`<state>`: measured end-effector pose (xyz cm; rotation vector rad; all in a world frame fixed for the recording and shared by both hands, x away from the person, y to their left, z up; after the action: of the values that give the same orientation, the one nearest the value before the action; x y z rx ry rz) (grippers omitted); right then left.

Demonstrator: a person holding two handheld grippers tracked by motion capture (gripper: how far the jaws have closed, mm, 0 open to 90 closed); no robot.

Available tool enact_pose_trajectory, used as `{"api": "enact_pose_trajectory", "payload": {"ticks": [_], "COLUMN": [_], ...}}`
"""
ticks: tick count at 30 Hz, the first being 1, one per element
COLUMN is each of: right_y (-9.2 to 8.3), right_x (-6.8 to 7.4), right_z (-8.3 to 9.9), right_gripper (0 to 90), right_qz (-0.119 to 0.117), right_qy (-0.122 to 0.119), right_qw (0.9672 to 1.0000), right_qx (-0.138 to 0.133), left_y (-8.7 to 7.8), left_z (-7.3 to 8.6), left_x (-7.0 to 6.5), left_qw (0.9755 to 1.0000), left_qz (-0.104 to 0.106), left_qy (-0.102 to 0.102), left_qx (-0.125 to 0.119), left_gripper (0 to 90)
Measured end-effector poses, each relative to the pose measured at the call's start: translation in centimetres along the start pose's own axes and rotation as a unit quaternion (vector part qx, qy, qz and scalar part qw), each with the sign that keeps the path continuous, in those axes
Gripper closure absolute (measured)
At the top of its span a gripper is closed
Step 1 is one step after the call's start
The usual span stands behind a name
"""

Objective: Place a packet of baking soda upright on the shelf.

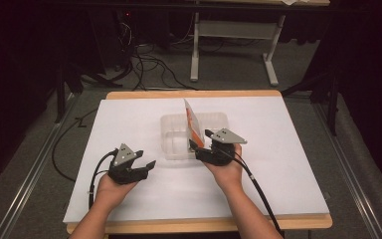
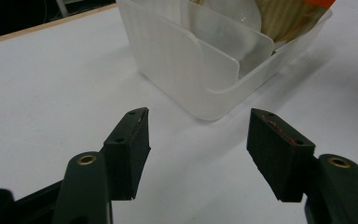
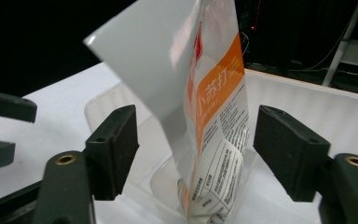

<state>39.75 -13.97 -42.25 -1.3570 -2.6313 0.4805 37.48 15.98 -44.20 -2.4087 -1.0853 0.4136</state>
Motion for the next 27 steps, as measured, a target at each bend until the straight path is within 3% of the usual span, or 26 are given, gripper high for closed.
{"api": "enact_pose_trajectory", "payload": {"ticks": [16,22,27], "right_y": [-4.7,-7.4,-10.1], "right_x": [0.0,-1.1,-3.5], "right_z": [1.0,1.7,2.4], "right_gripper": [27.8,28.1,29.2], "right_qz": [-0.01,0.003,0.027], "right_qy": [-0.033,-0.029,-0.027], "right_qw": [0.9992,0.9995,0.9991], "right_qx": [0.018,0.016,0.015], "left_y": [-0.1,-0.2,-0.2], "left_z": [0.0,0.1,0.1], "left_x": [0.2,0.5,0.9], "left_qw": [1.0,0.9999,0.9997], "left_qz": [-0.006,-0.01,-0.015], "left_qy": [-0.007,-0.012,-0.017], "left_qx": [0.0,-0.001,-0.001], "left_gripper": [39.2,39.1,39.1]}}
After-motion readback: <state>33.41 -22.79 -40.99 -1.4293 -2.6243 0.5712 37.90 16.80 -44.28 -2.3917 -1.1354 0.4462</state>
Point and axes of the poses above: each handheld gripper's, and its own axes: y roughly forward along the jaws, z roughly out of its underside, x roughly to its left, the point moved 1 cm from there along y, roughly forward along the jaws, and after that the axes turned 5 degrees about -y, right-handed, at the moved point
